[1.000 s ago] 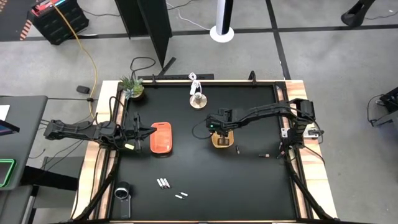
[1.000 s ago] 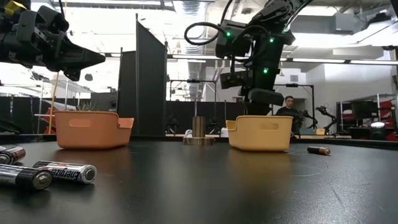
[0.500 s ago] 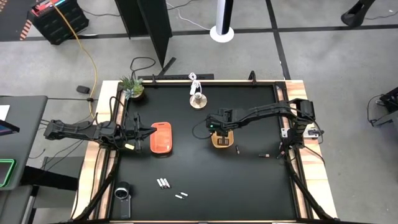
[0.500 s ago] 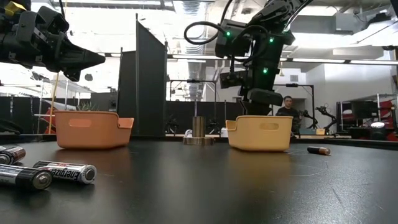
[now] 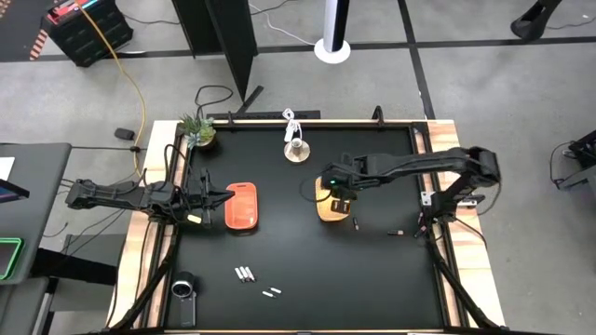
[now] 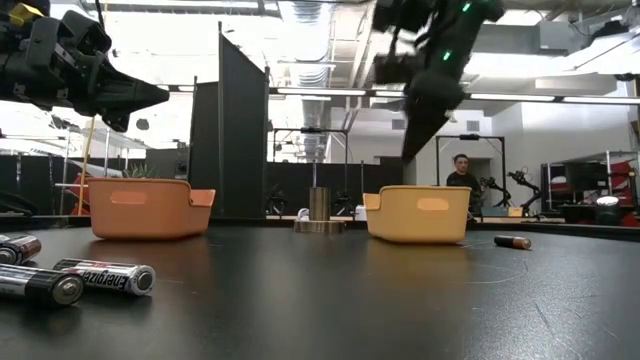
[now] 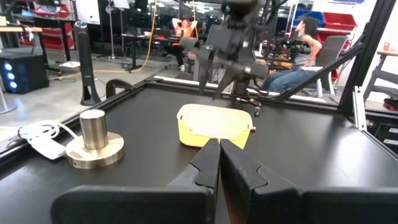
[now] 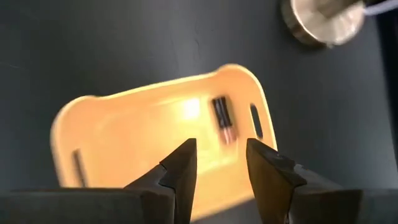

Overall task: Sort batteries
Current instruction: Put the black battery into the yellow bin

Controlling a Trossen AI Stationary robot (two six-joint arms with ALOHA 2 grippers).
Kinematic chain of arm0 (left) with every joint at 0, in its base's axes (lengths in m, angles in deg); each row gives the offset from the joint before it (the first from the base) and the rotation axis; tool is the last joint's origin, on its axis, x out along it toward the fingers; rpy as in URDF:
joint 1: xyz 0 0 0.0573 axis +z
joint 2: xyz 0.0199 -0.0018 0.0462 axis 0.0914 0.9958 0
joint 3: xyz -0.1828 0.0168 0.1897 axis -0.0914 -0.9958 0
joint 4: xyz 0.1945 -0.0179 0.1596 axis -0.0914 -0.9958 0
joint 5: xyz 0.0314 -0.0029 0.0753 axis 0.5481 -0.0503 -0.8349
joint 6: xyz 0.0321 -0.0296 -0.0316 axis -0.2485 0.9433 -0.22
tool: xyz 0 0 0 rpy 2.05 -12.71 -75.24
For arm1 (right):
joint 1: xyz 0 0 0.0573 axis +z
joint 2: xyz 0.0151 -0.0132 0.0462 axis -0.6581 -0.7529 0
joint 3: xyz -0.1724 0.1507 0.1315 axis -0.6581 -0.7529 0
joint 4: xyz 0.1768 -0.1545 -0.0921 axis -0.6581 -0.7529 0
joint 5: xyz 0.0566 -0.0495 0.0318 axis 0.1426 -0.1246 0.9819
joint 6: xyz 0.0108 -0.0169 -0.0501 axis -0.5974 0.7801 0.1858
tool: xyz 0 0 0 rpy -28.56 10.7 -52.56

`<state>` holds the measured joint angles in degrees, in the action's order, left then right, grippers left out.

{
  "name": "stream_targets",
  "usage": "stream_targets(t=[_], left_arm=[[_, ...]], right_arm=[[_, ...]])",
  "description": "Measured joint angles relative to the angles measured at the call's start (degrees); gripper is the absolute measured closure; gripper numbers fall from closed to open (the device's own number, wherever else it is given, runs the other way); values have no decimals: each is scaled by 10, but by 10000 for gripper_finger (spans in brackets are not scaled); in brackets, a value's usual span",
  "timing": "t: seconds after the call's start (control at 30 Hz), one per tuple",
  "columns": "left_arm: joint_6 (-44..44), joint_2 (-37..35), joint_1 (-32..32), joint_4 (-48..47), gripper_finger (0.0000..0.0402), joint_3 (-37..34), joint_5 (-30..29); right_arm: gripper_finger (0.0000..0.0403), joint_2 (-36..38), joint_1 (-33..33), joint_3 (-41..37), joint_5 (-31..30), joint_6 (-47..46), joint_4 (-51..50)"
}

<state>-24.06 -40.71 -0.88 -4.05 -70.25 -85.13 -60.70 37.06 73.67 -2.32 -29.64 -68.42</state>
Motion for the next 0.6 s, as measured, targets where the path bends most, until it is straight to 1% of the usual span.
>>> stream_targets(t=[0.17, 0.37, 0.5, 0.6], left_arm=[[2, 0, 0, -1, 391, 0, 4], [12, 0, 0, -3, 382, 0, 28], [13, 0, 0, -3, 365, 0, 30], [6, 0, 0, -3, 353, 0, 30]], right_arm=[[246, 68, 37, -24, -12, -92, -35], [246, 134, 100, -74, -59, -272, -98], [246, 156, 156, -111, -62, -404, -113], [246, 149, 199, -133, -62, -487, -112]])
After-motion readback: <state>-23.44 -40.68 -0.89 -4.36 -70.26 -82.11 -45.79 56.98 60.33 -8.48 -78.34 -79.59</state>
